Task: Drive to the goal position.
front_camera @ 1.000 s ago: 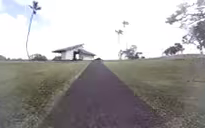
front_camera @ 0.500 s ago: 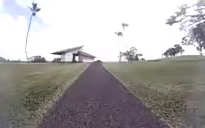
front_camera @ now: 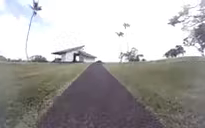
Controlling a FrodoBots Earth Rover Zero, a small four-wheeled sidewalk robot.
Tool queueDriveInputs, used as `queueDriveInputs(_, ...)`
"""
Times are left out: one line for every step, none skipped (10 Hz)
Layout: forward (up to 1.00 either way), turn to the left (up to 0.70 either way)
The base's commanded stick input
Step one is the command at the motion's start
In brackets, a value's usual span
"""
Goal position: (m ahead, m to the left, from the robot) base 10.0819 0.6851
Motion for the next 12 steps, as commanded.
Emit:
queueDriveInputs(0.85,0.0)
queueDriveInputs(0.85,0.0)
queueDriveInputs(0.85,0.0)
queueDriveInputs(0.85,0.0)
queueDriveInputs(0.85,0.0)
queueDriveInputs(0.85,0.0)
queueDriveInputs(0.85,0.0)
queueDriveInputs(0.85,0.0)
queueDriveInputs(0.85,0.0)
queueDriveInputs(0.85,0.0)
queueDriveInputs(0.85,0.0)
queueDriveInputs(0.85,0.0)
